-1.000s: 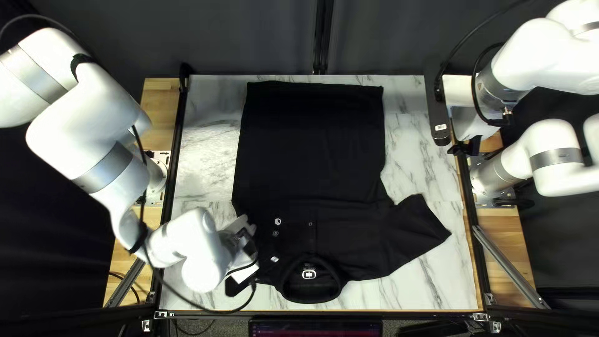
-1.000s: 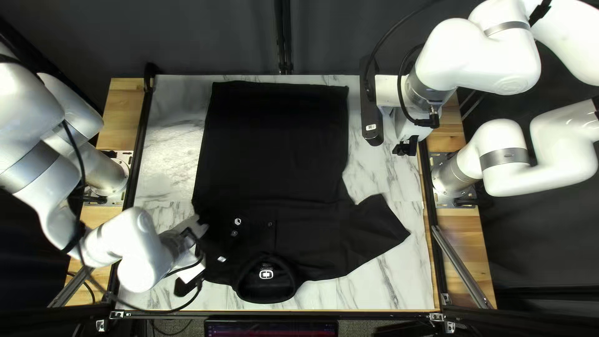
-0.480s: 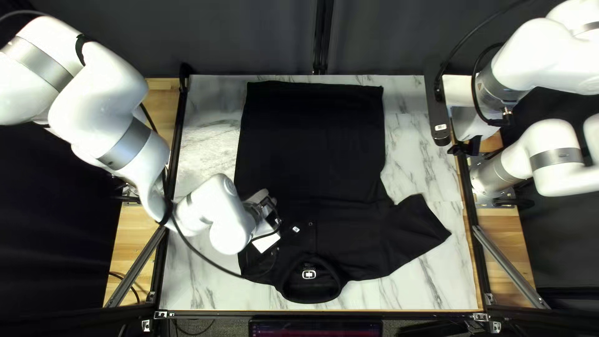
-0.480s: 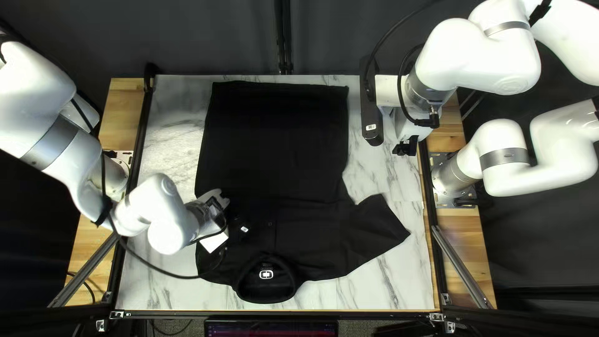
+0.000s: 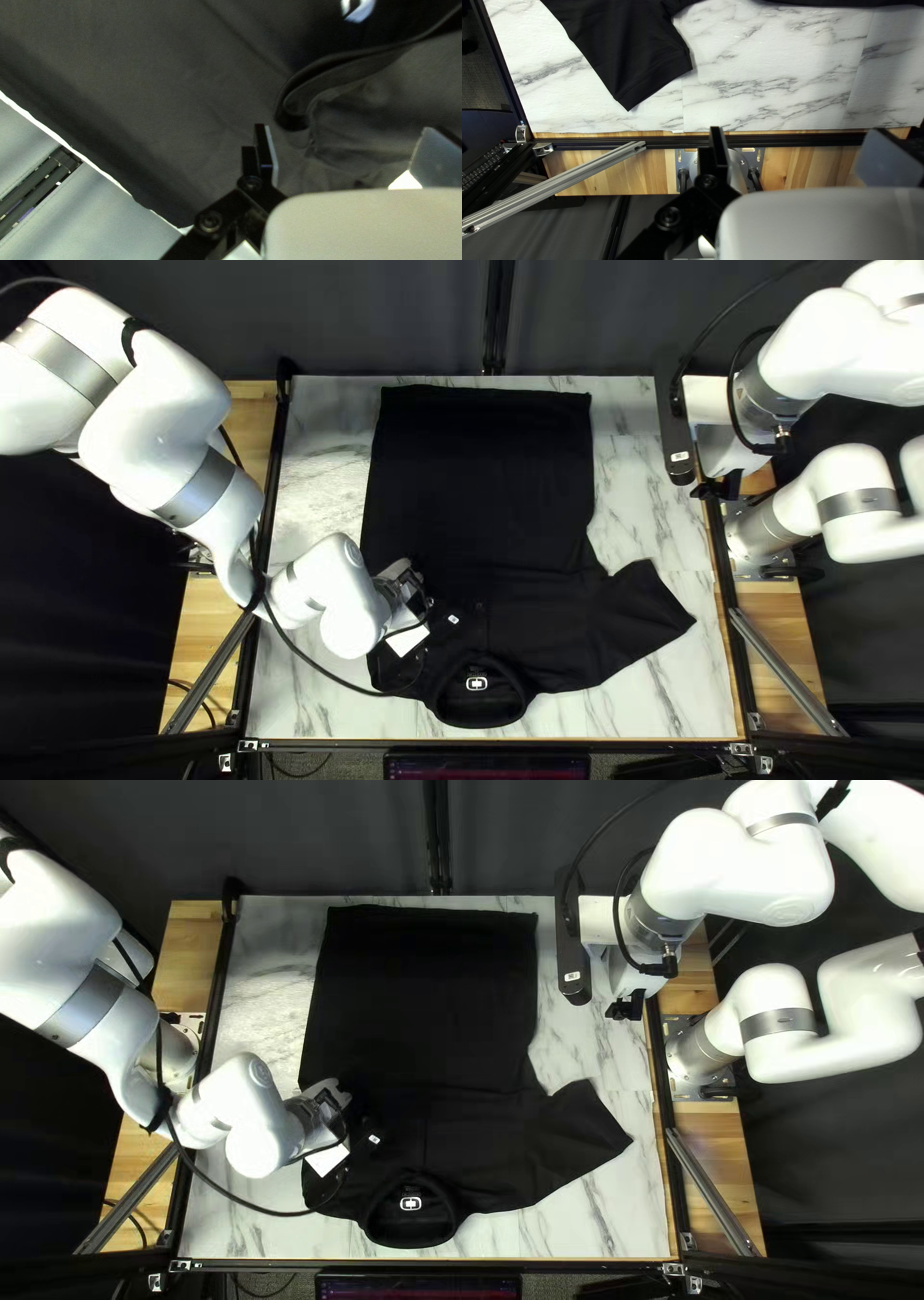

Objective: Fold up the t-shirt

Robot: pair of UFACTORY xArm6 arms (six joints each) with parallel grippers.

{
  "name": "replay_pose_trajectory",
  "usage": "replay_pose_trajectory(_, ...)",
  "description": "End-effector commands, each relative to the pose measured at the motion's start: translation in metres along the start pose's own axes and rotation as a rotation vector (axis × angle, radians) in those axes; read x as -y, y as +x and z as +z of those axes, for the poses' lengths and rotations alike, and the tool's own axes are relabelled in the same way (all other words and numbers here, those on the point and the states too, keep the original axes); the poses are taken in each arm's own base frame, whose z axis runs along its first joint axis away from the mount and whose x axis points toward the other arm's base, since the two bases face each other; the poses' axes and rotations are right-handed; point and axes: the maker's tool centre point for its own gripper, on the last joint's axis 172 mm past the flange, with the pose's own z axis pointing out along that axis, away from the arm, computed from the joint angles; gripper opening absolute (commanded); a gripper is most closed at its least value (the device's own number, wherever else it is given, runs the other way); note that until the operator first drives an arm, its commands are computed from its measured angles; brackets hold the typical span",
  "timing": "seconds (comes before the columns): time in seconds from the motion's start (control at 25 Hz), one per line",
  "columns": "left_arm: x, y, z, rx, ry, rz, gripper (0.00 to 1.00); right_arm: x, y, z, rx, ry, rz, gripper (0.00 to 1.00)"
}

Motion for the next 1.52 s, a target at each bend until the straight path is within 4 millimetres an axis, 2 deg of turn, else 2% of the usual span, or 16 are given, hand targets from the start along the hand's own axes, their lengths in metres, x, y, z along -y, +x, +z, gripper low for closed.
replay_pose_trajectory(0.04, 0.006, 0.026, 0.008, -0.026, -0.007, 0.002, 1.00, 0.000, 0.000, 0.000, 0.000, 0.000, 0.000, 1.00)
replay_pose_trajectory(0.16, 0.025, 0.035, 0.010, -0.041, -0.010, 0.011, 1.00, 0.000, 0.000, 0.000, 0.000, 0.000, 0.000, 1.00)
replay_pose_trajectory(0.2, 0.038, 0.036, 0.014, -0.047, -0.011, 0.017, 1.00, 0.000, 0.000, 0.000, 0.000, 0.000, 0.000, 1.00)
replay_pose_trajectory(0.32, 0.055, 0.035, 0.019, -0.056, -0.012, 0.025, 1.00, 0.000, 0.000, 0.000, 0.000, 0.000, 0.000, 1.00)
replay_pose_trajectory(0.4, 0.067, 0.030, 0.013, -0.061, -0.004, 0.030, 1.00, 0.000, 0.000, 0.000, 0.000, 0.000, 0.000, 1.00)
replay_pose_trajectory(0.52, 0.067, 0.018, -0.003, -0.058, 0.015, 0.037, 1.00, 0.000, 0.000, 0.000, 0.000, 0.000, 0.000, 1.00)
replay_pose_trajectory(0.64, 0.062, 0.000, -0.007, -0.045, 0.025, 0.033, 1.00, 0.000, 0.000, 0.000, 0.000, 0.000, 0.000, 1.00)
replay_pose_trajectory(0.8, 0.060, -0.036, 0.007, -0.013, 0.018, 0.003, 1.00, 0.000, 0.000, 0.000, 0.000, 0.000, 0.000, 1.00)
replay_pose_trajectory(0.96, 0.059, -0.054, 0.021, 0.005, 0.015, -0.043, 1.00, 0.000, 0.000, 0.000, 0.000, 0.000, 0.000, 1.00)
replay_pose_trajectory(1.16, 0.062, -0.053, 0.033, -0.002, 0.021, -0.100, 1.00, 0.000, 0.000, 0.000, 0.000, 0.000, 0.000, 1.00)
replay_pose_trajectory(1.36, 0.071, -0.036, 0.036, -0.054, 0.024, -0.123, 1.00, 0.000, 0.000, 0.000, 0.000, 0.000, 0.000, 1.00)
replay_pose_trajectory(1.52, 0.084, -0.040, 0.058, -0.067, 0.012, -0.129, 1.00, 0.000, 0.000, 0.000, 0.000, 0.000, 0.000, 1.00)
